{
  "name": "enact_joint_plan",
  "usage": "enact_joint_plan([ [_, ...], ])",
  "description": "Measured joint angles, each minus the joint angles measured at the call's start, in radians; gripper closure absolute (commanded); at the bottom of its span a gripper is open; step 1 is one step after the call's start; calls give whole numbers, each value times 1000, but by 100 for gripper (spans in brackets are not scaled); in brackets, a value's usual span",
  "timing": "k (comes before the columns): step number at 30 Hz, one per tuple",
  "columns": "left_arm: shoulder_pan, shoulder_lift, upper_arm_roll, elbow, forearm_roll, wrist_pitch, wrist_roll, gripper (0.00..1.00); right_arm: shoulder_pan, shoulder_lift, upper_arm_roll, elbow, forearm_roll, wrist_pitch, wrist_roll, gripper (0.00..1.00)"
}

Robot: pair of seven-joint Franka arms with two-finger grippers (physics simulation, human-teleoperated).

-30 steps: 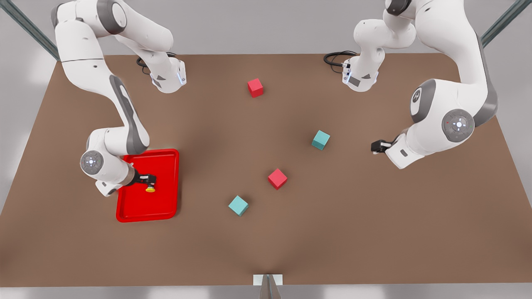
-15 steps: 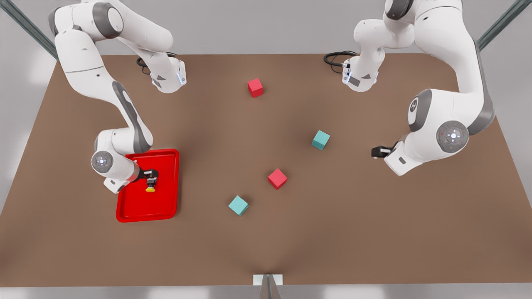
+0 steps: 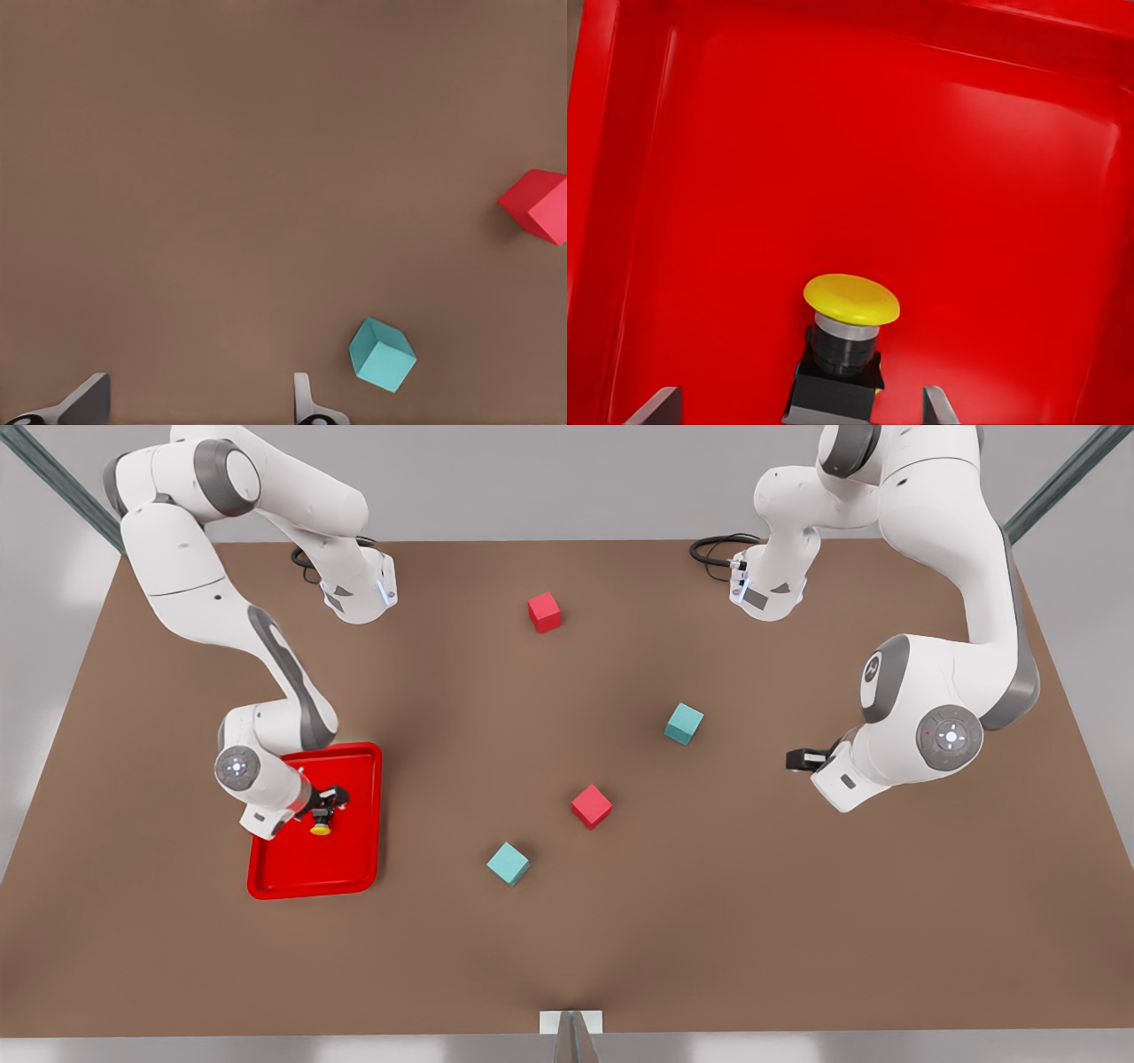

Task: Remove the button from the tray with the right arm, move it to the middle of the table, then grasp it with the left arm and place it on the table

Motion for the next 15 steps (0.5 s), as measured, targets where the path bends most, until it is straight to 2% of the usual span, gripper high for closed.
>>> enact_joint_plan([
  [15, 1, -3, 0, 0, 1, 6, -4, 0, -27, 26, 0, -18, -35, 35, -25, 0],
])
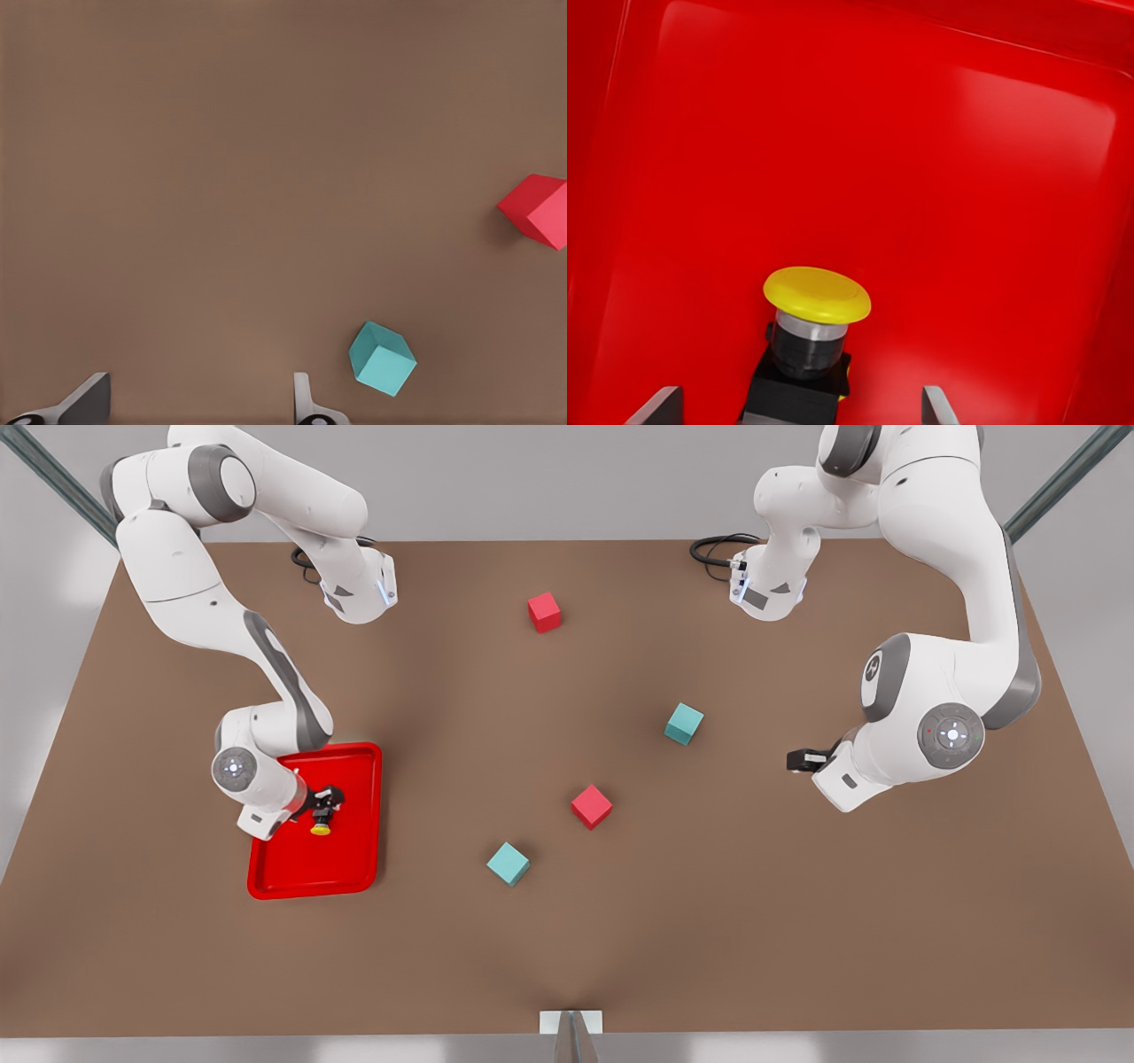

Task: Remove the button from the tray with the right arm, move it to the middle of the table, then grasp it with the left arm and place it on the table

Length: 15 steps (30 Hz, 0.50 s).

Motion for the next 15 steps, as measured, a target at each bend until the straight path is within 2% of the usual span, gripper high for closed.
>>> enact_joint_plan([
  [7, 3, 3, 0, 0, 0, 1, -1, 0, 0, 19, 0, -5, -1, 18, -5, 0],
  [8, 3, 4, 0, 0, 0, 1, -1, 0, 1, 19, 0, -6, -1, 20, -6, 14],
  [9, 4, 4, 0, 0, 0, 1, -1, 0, 1, 19, 0, -6, 0, 21, -7, 24],
  [15, 3, 4, 0, 0, 0, 6, -1, 0, -1, 20, 0, -5, 0, 27, -9, 26],
])
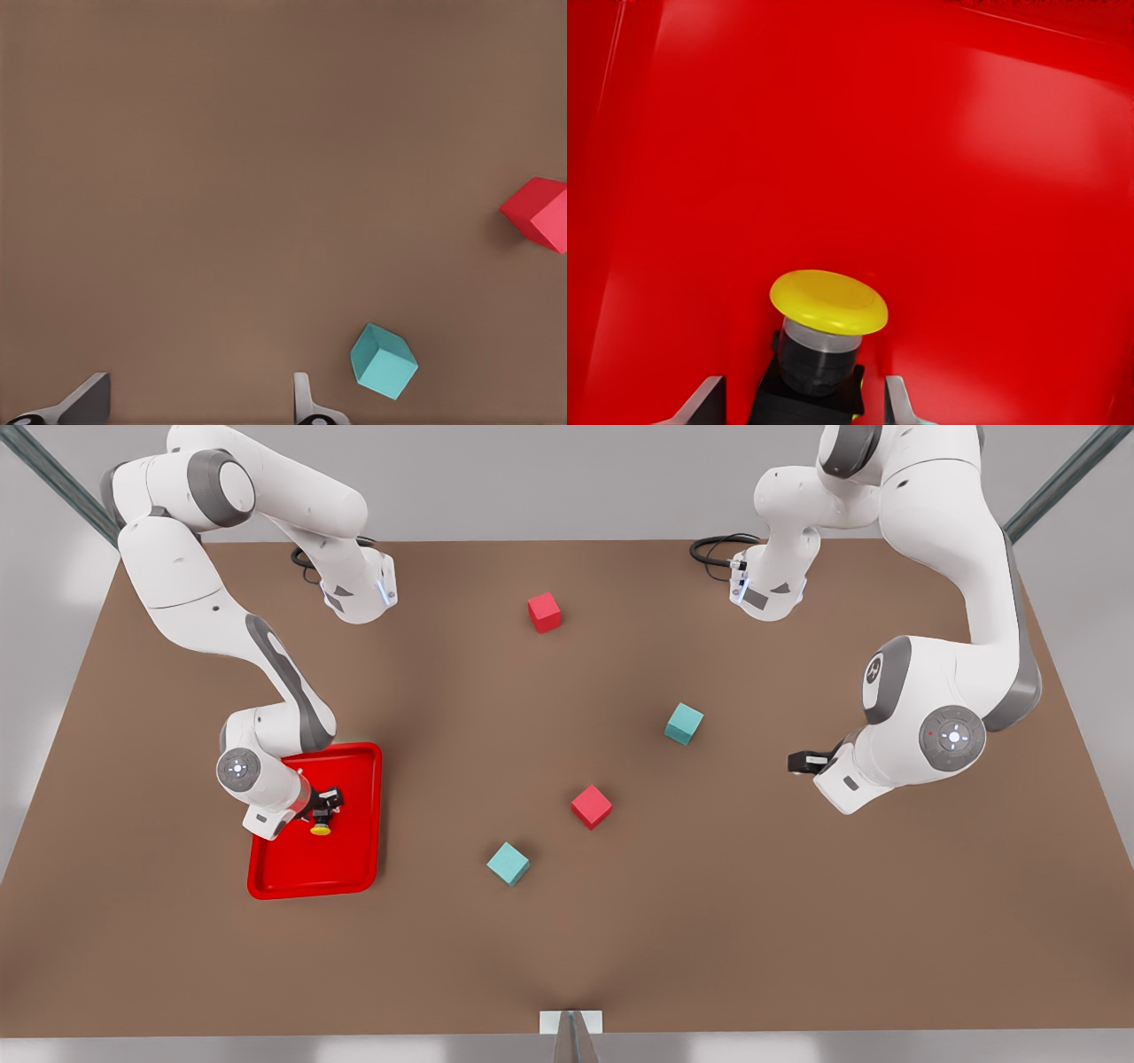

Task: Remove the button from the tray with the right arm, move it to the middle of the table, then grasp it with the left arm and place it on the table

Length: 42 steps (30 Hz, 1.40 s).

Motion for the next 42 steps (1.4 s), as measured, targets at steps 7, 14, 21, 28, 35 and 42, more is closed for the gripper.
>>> enact_joint_plan([
  [7, 0, 0, 0, 0, 0, 2, 0, 0, -1, 0, -1, 1, 5, 2, -8, 47],
  [14, -6, -18, -3, 0, -1, -5, -4, 0, -2, -33, 0, 4, 13, -13, -22, 53],
  [21, 4, -15, 1, 51, -2, -15, -11, 0, 77, -151, 51, 186, 90, -257, -25, 54],
  [28, 12, -5, 6, 74, -1, -18, -15, 0, 366, -93, -111, 406, 198, -482, 7, 54],
  [35, 22, -6, 6, 70, -1, -20, -19, 0, 852, 88, -472, 761, 427, -642, 85, 54],
  [42, 22, -18, 4, 86, -1, -34, -22, 0, 1202, 251, -736, 944, 730, -713, 212, 54],
])
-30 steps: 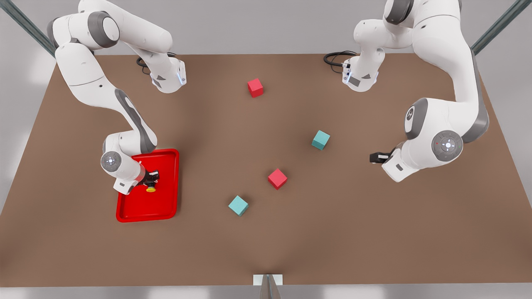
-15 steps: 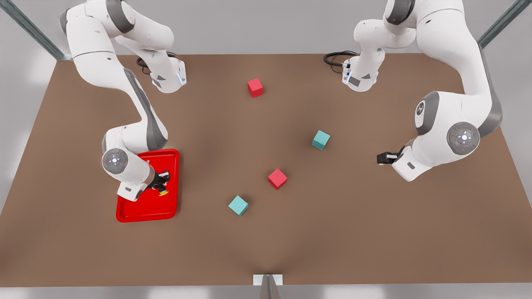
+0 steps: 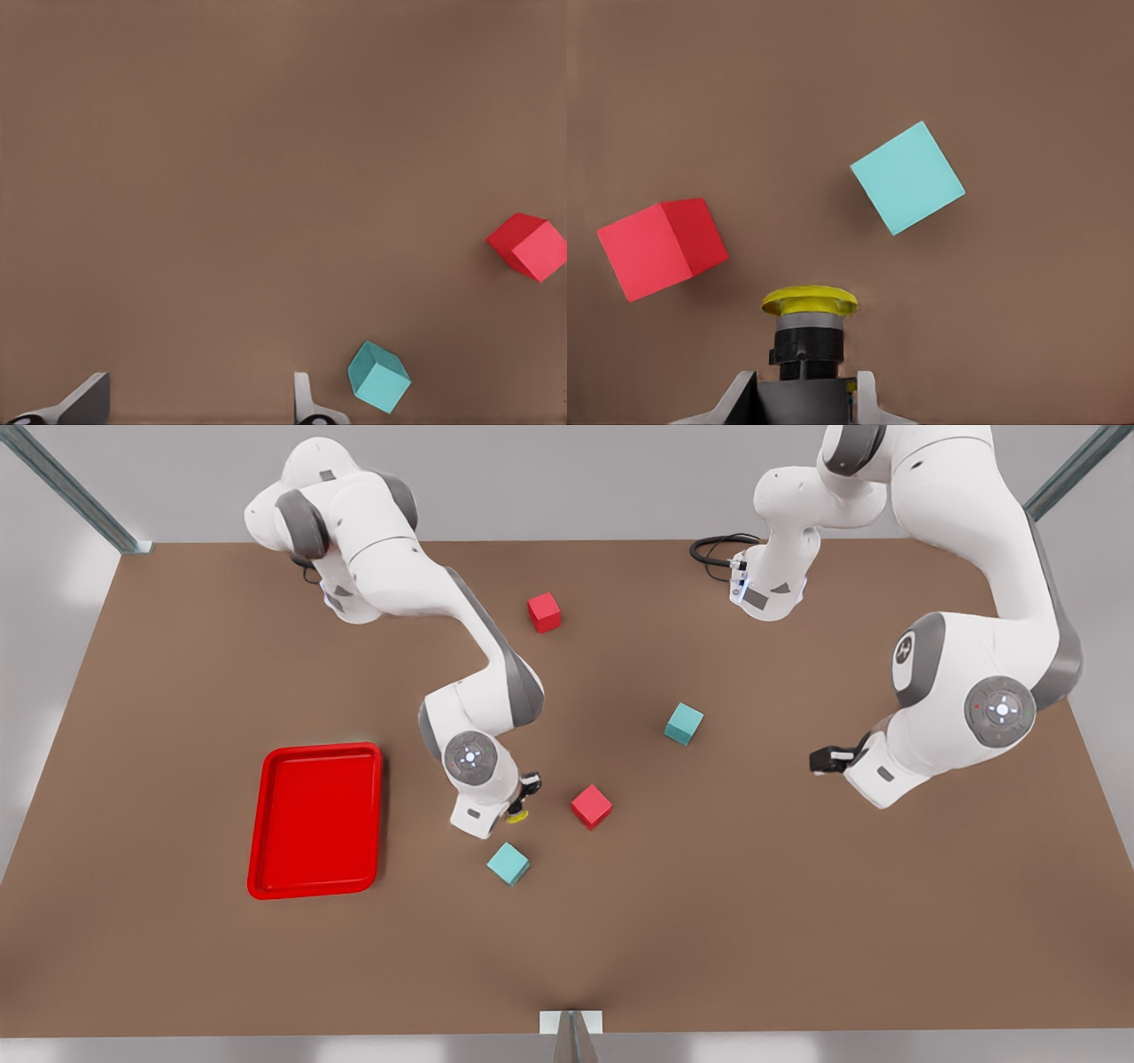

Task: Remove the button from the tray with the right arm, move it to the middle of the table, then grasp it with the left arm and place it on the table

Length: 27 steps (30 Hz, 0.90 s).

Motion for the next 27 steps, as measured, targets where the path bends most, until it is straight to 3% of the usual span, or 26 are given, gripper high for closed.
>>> enact_joint_plan([
  [10, 5, -29, -13, 2, 0, -58, -3, 0, 165, 98, -59, 128, 156, 18, 220, 53],
  [18, 16, -30, -10, 2, -1, -76, -5, 0, 160, 263, -61, 287, 228, 200, 401, 52],
  [27, 19, -30, -7, 2, 0, -82, -6, 0, 189, 351, -33, 330, 308, 373, 582, 50],
])
